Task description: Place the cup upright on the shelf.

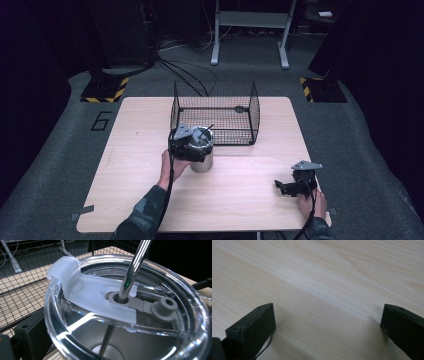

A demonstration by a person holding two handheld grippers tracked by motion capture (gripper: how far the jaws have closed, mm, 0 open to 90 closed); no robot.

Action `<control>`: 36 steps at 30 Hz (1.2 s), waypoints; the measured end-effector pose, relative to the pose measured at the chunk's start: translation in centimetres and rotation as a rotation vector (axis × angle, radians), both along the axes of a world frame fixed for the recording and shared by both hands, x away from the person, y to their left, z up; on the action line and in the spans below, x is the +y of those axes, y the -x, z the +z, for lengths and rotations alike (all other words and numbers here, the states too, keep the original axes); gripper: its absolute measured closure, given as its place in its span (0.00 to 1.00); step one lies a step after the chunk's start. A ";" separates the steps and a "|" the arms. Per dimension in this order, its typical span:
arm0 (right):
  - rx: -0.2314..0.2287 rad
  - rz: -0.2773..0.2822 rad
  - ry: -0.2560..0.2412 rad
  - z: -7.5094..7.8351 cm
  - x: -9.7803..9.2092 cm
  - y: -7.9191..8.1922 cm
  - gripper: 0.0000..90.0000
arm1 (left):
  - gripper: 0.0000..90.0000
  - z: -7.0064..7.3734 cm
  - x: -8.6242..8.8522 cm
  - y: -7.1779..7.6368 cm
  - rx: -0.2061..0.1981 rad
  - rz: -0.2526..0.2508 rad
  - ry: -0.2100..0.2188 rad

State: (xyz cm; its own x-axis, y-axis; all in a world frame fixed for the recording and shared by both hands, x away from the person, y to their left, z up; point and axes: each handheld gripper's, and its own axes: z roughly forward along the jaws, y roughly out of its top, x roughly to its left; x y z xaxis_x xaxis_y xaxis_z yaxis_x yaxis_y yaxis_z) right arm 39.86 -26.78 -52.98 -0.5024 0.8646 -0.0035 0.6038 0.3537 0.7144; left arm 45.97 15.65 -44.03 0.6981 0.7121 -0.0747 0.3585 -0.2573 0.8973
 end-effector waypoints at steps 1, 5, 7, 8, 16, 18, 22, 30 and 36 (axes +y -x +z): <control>0.001 0.000 -0.001 0.0 0.0 0.0 0.00 | 0.00 0.0 0.0 0.0 0.003 -0.003 0.000; 0.001 -0.001 0.000 0.0 0.0 0.0 0.00 | 0.00 -0.1 -0.2 0.0 -0.015 0.009 0.004; 0.001 0.000 0.001 0.0 0.0 0.0 0.00 | 0.00 -0.1 -0.2 0.0 -0.012 0.005 0.003; 0.002 0.000 -0.001 0.0 0.0 0.0 0.00 | 0.01 -0.2 -0.4 0.1 -0.009 0.016 0.020; 0.001 0.000 -0.001 0.0 0.0 0.0 0.00 | 0.03 0.0 -0.5 0.2 -0.024 0.021 -0.023; 0.000 -0.001 -0.001 0.0 0.0 0.0 0.00 | 0.03 -0.1 -0.6 0.3 -0.031 0.027 -0.021; 0.001 0.000 0.000 0.0 0.0 0.0 0.00 | 0.04 -0.1 -0.5 0.3 -0.032 0.031 -0.020; -0.001 0.002 0.000 0.0 0.0 0.0 0.00 | 0.04 0.0 -0.4 0.3 -0.029 0.033 -0.022; 0.000 0.001 -0.001 0.0 0.0 0.0 0.00 | 0.04 0.3 -0.1 0.4 -0.032 0.035 -0.017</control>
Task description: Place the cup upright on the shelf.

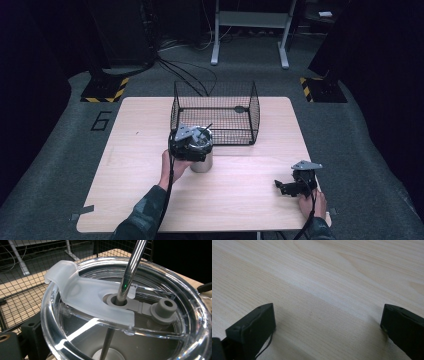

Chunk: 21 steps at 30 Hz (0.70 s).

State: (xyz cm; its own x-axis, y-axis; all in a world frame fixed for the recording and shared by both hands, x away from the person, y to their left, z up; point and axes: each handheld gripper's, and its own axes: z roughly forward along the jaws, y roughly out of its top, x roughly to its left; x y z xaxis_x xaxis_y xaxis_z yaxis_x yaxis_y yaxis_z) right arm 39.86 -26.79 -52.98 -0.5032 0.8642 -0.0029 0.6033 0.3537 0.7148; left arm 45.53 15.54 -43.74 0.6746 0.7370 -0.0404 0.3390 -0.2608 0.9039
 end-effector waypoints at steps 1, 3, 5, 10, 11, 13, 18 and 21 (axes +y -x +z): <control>0.001 0.001 0.002 0.0 0.0 0.0 0.00 | 0.04 0.1 0.1 0.0 0.006 -0.006 -0.001; -0.003 0.001 0.002 0.0 0.0 0.0 0.00 | 0.04 0.3 0.2 0.1 -0.003 -0.004 0.004; -0.003 -0.001 -0.003 0.0 0.0 0.0 0.00 | 0.04 0.5 0.3 0.2 -0.007 -0.006 0.002; -0.005 -0.003 -0.002 0.0 0.0 0.0 0.00 | 0.04 1.0 0.4 0.4 -0.015 -0.010 -0.004; -0.005 -0.003 -0.002 0.0 0.0 0.0 0.00 | 0.04 1.0 0.4 0.4 -0.015 -0.010 -0.004; 0.000 0.000 0.003 0.0 0.0 0.0 0.00 | 0.04 1.2 0.4 0.4 -0.017 -0.013 -0.003; -0.007 -0.001 0.000 0.0 0.0 0.0 0.00 | 0.04 1.8 0.5 0.5 -0.023 -0.019 -0.005; 0.001 -0.001 0.000 0.0 0.0 0.0 0.00 | 0.04 2.2 0.6 0.6 -0.024 -0.024 -0.010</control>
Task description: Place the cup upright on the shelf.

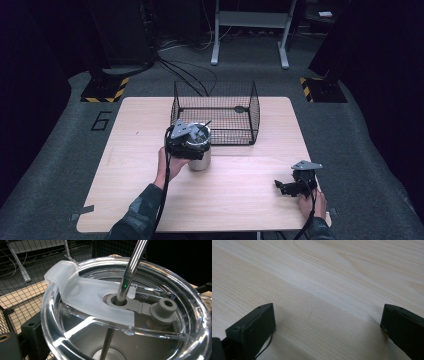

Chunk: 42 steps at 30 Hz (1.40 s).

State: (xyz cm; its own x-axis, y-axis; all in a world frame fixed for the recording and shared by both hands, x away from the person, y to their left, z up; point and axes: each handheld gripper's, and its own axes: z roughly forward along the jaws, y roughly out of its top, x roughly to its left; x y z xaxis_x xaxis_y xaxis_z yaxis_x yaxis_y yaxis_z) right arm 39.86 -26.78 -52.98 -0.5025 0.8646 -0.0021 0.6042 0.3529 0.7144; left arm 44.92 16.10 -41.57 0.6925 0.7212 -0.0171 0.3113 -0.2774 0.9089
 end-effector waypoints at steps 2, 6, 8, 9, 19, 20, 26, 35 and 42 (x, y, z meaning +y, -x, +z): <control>-0.003 0.001 0.003 0.0 0.0 0.0 0.00 | 0.04 0.3 0.0 0.1 -0.004 -0.001 0.004; 0.001 0.002 0.002 0.0 0.0 0.0 0.00 | 0.04 0.6 0.0 0.1 -0.010 -0.003 -0.001; -0.004 0.000 0.001 0.0 0.0 0.0 0.00 | 0.04 0.9 0.1 0.1 -0.012 -0.004 0.000; -0.004 0.000 0.001 0.0 0.0 0.0 0.00 | 0.04 0.9 0.1 0.1 -0.012 -0.004 0.000; -0.004 0.000 -0.002 0.0 0.0 0.0 0.00 | 0.04 2.2 0.3 0.2 -0.027 -0.007 0.010; -0.005 -0.001 -0.001 0.0 0.0 0.0 0.00 | 0.04 2.3 0.4 0.1 -0.022 -0.011 0.011; -0.003 0.001 0.002 0.0 0.0 0.0 0.00 | 0.04 2.9 0.6 0.0 -0.033 -0.004 0.017; -0.006 0.000 0.000 0.0 0.0 0.0 0.00 | 0.04 3.9 0.9 -0.1 -0.041 -0.004 0.026; -0.002 0.002 0.003 0.0 0.0 0.0 0.00 | 0.04 4.8 1.0 -0.1 -0.044 -0.010 0.037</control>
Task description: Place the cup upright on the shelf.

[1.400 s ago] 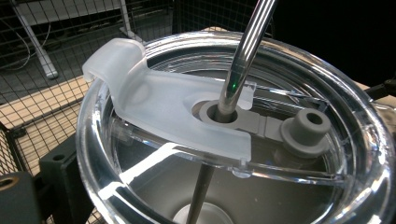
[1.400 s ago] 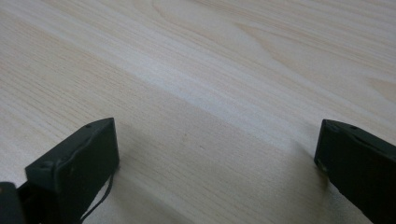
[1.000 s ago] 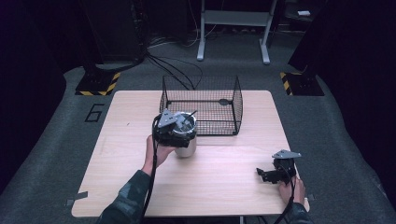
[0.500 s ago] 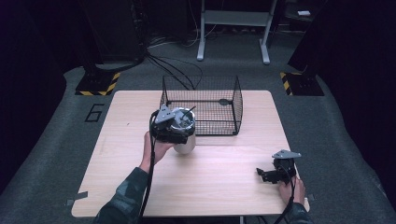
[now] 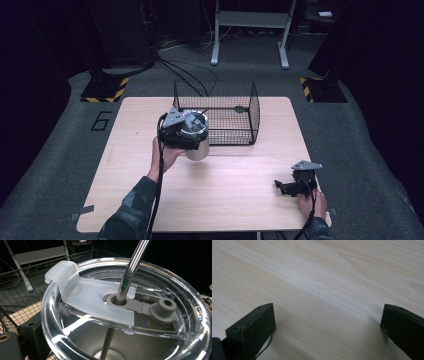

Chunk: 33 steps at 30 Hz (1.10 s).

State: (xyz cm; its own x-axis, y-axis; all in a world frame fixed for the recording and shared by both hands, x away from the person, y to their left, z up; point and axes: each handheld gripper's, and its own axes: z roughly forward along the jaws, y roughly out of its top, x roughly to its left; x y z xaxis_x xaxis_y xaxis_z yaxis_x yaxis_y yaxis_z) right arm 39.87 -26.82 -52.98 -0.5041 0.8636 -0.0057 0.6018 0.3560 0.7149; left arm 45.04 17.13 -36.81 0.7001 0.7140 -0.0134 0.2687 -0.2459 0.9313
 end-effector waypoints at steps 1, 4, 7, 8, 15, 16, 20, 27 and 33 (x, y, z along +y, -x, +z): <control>0.000 0.000 0.000 0.0 0.0 0.0 0.00 | 0.04 0.0 0.0 0.0 0.000 0.000 0.000; 0.003 0.001 0.000 0.0 0.0 0.0 0.00 | 0.04 0.4 0.0 -0.1 -0.009 0.001 -0.001; -0.002 0.000 0.000 0.0 0.0 0.0 0.00 | 0.04 1.0 0.0 -0.1 -0.012 -0.001 0.008; -0.002 -0.001 0.000 0.0 0.0 0.0 0.00 | 0.04 1.2 0.0 -0.1 -0.011 -0.005 0.004; -0.003 -0.001 -0.004 0.0 0.0 0.0 0.00 | 0.04 2.3 -0.1 -0.3 -0.029 -0.005 0.006; -0.002 -0.003 -0.005 0.0 0.0 0.0 0.00 | 0.04 2.5 -0.1 -0.4 -0.033 -0.007 0.007; -0.003 -0.003 -0.005 0.0 0.0 0.0 0.00 | 0.04 2.9 -0.1 -0.6 -0.041 -0.008 -0.001; -0.001 0.002 0.001 0.0 0.0 0.0 0.00 | 0.04 3.9 -0.2 -1.2 -0.047 -0.005 0.000; -0.002 -0.002 -0.004 0.0 0.0 0.0 0.00 | 0.04 4.7 -0.3 -1.5 -0.051 -0.004 0.007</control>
